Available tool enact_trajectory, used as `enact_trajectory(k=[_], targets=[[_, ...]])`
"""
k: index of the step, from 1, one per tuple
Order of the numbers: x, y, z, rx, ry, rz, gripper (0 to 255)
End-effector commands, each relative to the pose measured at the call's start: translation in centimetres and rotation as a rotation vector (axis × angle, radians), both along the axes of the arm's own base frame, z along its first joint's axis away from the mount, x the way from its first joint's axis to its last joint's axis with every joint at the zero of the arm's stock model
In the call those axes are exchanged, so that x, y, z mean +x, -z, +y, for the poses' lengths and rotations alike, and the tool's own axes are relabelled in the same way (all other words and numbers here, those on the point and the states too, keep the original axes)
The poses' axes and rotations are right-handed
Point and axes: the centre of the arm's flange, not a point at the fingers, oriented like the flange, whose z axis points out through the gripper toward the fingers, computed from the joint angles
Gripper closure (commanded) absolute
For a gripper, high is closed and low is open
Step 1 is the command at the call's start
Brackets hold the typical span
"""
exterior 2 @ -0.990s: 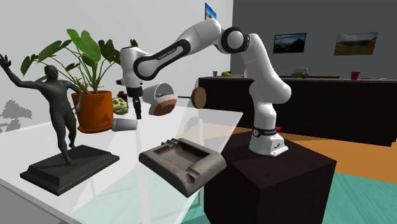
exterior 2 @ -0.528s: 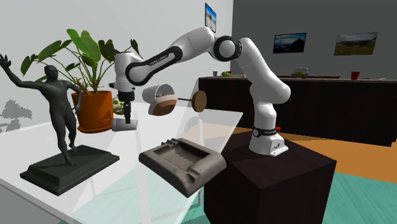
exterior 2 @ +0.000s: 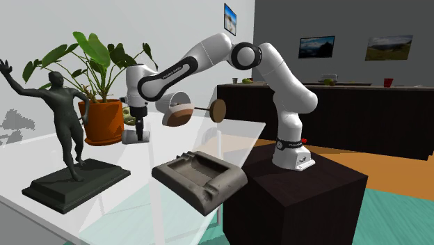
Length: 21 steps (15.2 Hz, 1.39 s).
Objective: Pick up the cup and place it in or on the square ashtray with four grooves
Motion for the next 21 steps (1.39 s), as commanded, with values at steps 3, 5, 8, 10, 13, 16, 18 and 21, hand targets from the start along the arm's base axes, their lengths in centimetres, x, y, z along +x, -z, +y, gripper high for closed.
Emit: enact_trajectory(k=[3, 5, 8, 10, 13, 16, 18, 21], targets=[[0.0, 0.0, 0.0, 0.000, 0.000, 0.000, 0], [0.0, 0.0, 0.0, 0.000, 0.000, 0.000, 255], [0.0, 0.0, 0.0, 0.000, 0.000, 0.000, 255], [0.0, 0.0, 0.0, 0.000, 0.000, 0.000, 255], [0.0, 0.0, 0.0, 0.000, 0.000, 0.000, 255], [0.0, -1.0, 0.0, 0.000, 0.000, 0.000, 255], [0.0, -2.1, 0.0, 0.000, 0.000, 0.000, 255], [0.0, -3.7, 0.0, 0.000, 0.000, 0.000, 255]])
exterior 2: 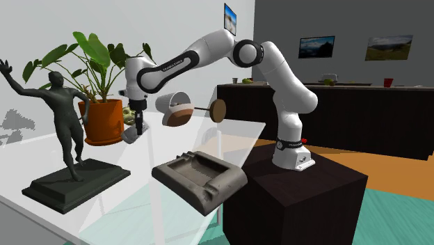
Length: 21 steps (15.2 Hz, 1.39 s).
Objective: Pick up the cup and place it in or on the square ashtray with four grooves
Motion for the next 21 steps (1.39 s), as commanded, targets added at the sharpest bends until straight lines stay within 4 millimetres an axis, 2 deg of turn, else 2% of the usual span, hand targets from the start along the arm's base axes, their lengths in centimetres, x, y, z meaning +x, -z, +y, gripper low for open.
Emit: enact_trajectory(k=[1, 16, 21], targets=[[0.1, -1.0, -0.1, 0.000, 0.000, 0.000, 255], [0.0, -8.8, -0.1, 0.000, 0.000, 0.000, 255], [-2.4, -8.8, 6.0, 0.000, 0.000, 0.000, 255]])
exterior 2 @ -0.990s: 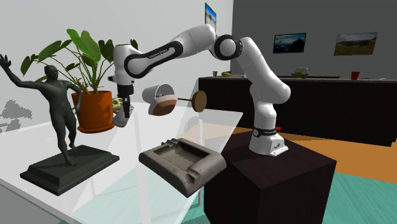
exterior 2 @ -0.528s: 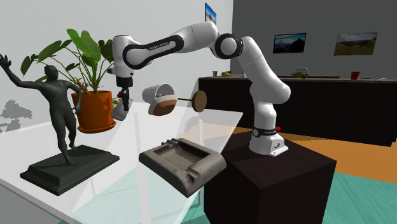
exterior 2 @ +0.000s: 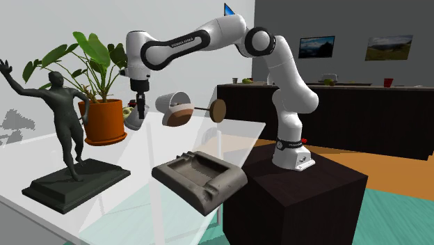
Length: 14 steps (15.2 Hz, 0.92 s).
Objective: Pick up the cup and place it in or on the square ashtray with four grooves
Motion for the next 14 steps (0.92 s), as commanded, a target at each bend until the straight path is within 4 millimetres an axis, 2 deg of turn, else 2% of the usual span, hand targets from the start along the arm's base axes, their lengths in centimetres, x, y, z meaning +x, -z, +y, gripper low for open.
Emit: enact_trajectory(k=[1, 14], targets=[[-1.3, -0.1, 2.6, 0.000, 0.000, -0.001, 255], [-7.8, -0.2, 18.5, 0.000, 0.000, -0.001, 255]])
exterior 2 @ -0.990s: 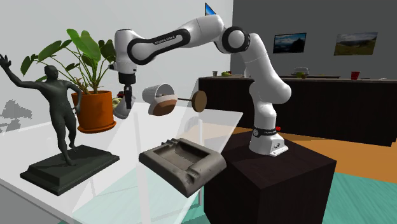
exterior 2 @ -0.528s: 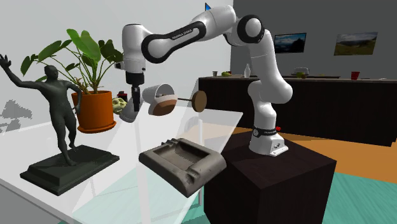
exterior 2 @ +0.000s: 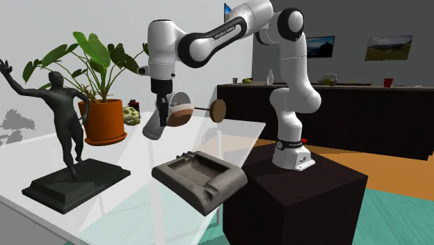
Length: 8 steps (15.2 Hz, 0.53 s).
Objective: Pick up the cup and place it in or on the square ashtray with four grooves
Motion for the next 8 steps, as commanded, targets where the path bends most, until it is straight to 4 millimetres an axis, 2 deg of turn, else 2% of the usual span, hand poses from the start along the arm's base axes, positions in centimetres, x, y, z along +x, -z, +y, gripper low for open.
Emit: enact_trajectory(k=[1, 8], targets=[[-1.0, 0.0, 2.4, 0.000, 0.001, -0.001, 255], [-4.5, -0.1, 10.9, 0.000, 0.001, -0.001, 255]])
